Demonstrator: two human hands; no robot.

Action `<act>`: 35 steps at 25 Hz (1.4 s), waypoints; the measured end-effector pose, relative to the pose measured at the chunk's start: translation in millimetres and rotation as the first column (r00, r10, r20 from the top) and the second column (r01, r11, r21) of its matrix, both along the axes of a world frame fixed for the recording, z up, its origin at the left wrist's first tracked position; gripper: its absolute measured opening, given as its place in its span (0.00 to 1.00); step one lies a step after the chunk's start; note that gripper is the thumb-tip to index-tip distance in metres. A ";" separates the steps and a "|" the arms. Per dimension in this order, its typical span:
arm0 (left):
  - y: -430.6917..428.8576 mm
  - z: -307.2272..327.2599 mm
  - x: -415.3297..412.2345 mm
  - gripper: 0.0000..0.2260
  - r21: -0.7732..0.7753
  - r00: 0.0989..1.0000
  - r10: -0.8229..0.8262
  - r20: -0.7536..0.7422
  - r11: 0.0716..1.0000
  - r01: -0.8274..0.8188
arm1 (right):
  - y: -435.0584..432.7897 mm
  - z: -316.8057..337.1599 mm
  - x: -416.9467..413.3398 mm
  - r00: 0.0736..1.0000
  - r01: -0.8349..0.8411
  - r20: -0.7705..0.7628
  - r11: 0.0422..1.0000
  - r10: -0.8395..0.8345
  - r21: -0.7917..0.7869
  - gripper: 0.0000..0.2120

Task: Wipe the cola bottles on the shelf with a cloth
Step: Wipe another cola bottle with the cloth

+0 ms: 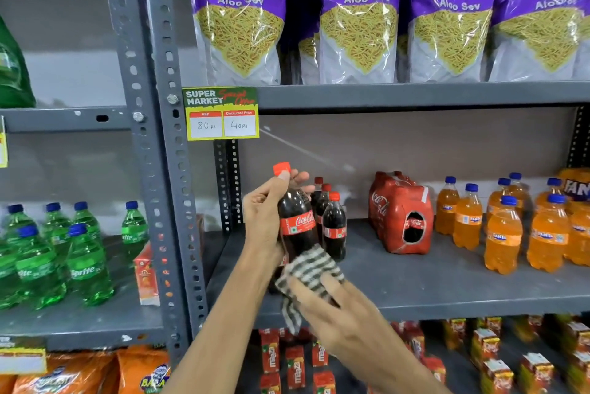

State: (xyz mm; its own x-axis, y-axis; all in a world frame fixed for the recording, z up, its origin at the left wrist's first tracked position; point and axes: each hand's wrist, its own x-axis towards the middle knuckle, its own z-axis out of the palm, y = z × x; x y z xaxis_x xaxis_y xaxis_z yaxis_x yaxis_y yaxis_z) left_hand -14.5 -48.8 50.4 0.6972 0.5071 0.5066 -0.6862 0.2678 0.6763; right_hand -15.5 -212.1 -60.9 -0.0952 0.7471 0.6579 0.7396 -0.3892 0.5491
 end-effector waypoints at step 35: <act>28.5 7.0 5.5 0.19 0.132 0.954 -0.297 0.038 0.948 0.290 | -20.5 -18.5 29.5 0.921 -0.193 -0.323 0.975 0.218 0.109 0.20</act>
State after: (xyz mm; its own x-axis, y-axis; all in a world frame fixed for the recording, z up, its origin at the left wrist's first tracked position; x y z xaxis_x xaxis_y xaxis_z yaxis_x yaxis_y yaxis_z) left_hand -9.0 -20.4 57.4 0.7745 0.2154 0.5947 -0.6275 0.3803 0.6794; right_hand 14.0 -232.6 -79.4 -0.0085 0.6825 0.7309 0.9423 -0.2392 0.2344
